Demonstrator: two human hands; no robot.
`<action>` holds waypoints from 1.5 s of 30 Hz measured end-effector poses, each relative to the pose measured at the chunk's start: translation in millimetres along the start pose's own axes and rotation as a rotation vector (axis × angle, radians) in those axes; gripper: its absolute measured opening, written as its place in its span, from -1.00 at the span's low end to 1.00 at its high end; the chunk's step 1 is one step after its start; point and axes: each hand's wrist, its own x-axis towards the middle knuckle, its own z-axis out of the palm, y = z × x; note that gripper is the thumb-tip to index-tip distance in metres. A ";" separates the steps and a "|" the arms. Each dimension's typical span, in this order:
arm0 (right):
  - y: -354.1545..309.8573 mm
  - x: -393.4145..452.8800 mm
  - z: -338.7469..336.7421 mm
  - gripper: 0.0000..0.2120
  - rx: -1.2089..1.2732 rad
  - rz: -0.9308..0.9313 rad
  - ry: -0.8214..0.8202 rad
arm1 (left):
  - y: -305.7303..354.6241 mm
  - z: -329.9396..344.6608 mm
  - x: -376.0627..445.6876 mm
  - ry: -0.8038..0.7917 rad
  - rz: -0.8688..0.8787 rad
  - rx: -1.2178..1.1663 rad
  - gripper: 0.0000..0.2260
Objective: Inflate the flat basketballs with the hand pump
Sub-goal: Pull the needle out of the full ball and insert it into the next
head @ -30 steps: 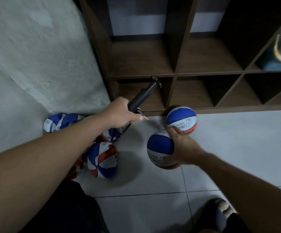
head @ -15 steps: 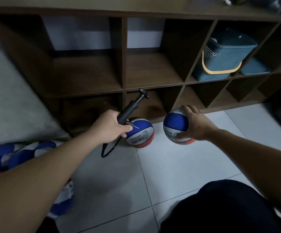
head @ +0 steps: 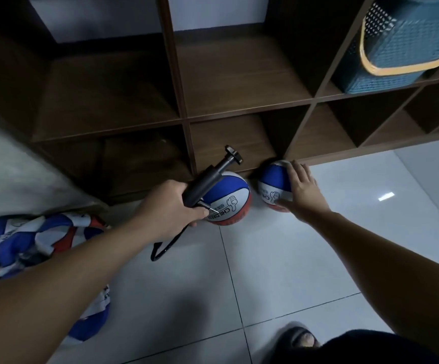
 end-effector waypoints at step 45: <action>-474.1 -111.1 178.9 -0.18 0.012 -0.471 -0.526 | -307.1 -257.3 -191.7 -0.029 -0.366 0.205 -0.86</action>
